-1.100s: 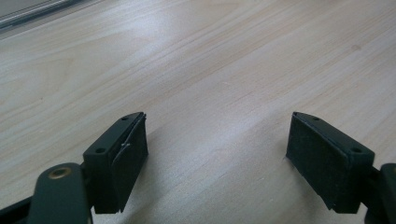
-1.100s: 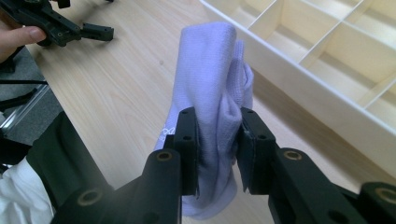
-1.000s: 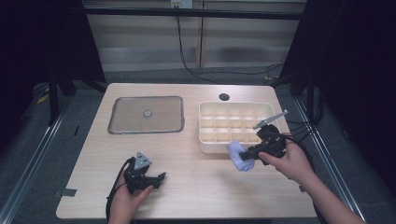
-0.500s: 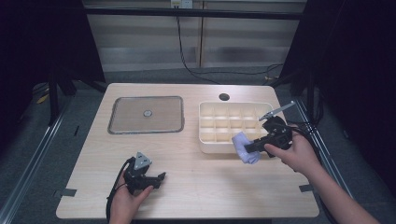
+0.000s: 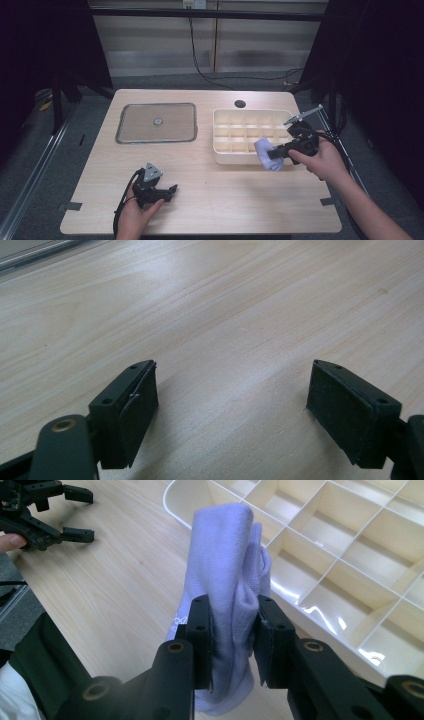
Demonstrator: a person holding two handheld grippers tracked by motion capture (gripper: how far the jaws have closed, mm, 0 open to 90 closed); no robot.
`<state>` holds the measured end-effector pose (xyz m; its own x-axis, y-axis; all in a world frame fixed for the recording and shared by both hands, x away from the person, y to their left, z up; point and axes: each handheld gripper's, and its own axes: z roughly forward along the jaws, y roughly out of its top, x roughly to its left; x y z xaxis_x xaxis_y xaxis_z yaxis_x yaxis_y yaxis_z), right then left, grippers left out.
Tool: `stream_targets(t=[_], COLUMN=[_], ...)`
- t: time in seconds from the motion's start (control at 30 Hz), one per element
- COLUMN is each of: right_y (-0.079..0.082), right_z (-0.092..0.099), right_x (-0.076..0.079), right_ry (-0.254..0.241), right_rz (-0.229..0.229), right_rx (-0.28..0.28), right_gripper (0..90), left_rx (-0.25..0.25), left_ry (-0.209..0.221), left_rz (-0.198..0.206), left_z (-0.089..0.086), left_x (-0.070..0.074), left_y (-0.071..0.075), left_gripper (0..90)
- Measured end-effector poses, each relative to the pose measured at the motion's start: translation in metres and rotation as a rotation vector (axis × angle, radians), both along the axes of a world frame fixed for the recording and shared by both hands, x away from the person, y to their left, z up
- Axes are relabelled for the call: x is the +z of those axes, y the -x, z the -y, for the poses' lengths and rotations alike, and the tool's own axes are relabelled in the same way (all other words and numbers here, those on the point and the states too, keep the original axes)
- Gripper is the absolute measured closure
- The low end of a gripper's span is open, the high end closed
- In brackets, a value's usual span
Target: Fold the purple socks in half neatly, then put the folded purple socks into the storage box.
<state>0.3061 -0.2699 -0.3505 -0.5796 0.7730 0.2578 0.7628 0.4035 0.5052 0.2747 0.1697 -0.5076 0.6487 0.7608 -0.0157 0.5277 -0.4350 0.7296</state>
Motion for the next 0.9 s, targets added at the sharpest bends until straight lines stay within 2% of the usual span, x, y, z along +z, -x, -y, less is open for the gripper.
stream_targets(t=[0.7,0.9], right_y=[-0.016,-0.022], right_z=[0.036,0.041], right_x=[-0.002,-0.008], right_ry=[0.02,0.054], right_rz=[-0.001,-0.011], right_rx=[-0.115,-0.131], right_gripper=[71.8,71.8], left_rx=[0.0,0.001], left_ry=[0.0,0.002], left_rz=[0.0,0.0], left_z=[0.0,0.0], left_x=[0.0,0.0], left_y=[0.0,0.0], left_gripper=[19.7,19.7])
